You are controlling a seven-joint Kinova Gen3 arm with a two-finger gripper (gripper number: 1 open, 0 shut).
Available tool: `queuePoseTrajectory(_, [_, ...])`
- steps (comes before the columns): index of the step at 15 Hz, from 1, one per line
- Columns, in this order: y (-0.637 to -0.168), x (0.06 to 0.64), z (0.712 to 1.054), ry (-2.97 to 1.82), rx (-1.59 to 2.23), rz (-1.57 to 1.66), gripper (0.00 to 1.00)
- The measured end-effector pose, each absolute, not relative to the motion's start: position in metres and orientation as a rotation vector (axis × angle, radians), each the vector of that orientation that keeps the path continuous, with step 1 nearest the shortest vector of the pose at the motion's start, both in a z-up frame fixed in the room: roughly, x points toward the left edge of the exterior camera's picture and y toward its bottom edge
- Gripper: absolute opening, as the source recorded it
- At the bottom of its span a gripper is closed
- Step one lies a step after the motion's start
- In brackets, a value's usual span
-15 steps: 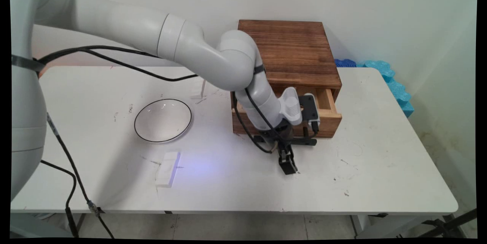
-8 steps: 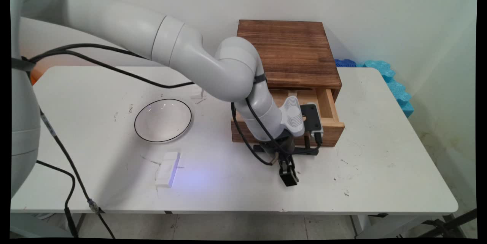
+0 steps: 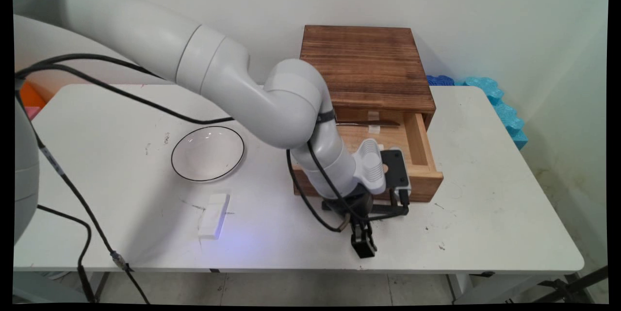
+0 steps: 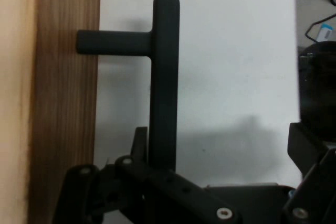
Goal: Open the drawer
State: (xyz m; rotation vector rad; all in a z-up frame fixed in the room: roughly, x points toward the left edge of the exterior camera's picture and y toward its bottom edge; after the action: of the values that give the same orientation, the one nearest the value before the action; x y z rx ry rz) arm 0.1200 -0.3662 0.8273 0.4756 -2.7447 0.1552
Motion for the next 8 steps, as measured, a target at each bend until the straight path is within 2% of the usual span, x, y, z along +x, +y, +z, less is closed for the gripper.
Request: queuePoseTrajectory(8, [-0.339,0.118,0.827,-2.754,0.442,0.136,1.00])
